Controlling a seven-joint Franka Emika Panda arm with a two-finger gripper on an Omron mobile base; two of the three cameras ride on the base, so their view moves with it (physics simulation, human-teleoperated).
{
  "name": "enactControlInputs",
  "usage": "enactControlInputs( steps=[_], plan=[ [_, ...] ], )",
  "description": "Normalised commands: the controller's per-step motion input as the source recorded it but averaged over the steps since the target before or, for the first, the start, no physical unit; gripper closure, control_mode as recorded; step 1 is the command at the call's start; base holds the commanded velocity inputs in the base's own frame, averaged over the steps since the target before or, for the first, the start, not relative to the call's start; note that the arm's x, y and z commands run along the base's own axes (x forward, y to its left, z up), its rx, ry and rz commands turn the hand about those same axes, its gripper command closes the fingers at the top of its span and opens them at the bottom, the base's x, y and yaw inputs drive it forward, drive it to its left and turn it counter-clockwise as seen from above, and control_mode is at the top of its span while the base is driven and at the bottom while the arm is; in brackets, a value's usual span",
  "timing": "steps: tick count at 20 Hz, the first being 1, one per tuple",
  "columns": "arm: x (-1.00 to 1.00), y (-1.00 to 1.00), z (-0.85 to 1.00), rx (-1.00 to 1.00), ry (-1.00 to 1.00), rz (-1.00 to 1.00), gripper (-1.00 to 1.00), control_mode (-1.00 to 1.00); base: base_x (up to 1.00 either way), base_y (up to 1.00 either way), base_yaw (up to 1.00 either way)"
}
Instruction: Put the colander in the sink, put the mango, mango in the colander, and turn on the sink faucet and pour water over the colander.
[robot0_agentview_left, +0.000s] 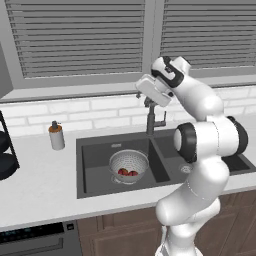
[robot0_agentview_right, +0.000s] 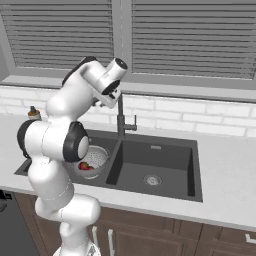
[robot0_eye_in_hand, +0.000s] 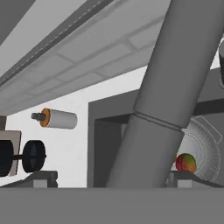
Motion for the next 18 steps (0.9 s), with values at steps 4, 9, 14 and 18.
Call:
enactControlInputs(
  steps=[4, 9, 14, 18],
  plan=[
    [0.17, 0.91, -0.25, 0.0, 0.01, -0.06, -1.0, -1.0, 0.0, 0.0, 0.0],
    [0.31, 0.92, -0.18, 0.0, 0.0, -0.09, -1.0, -1.0, 0.0, 0.0, 0.0],
    [0.27, 0.78, -0.08, 0.0, 0.0, -0.1, -1.0, -1.0, 0.0, 0.0, 0.0],
    [0.03, 0.31, -0.01, 0.0, 0.0, -0.12, -1.0, -1.0, 0.0, 0.0, 0.0]
  ],
)
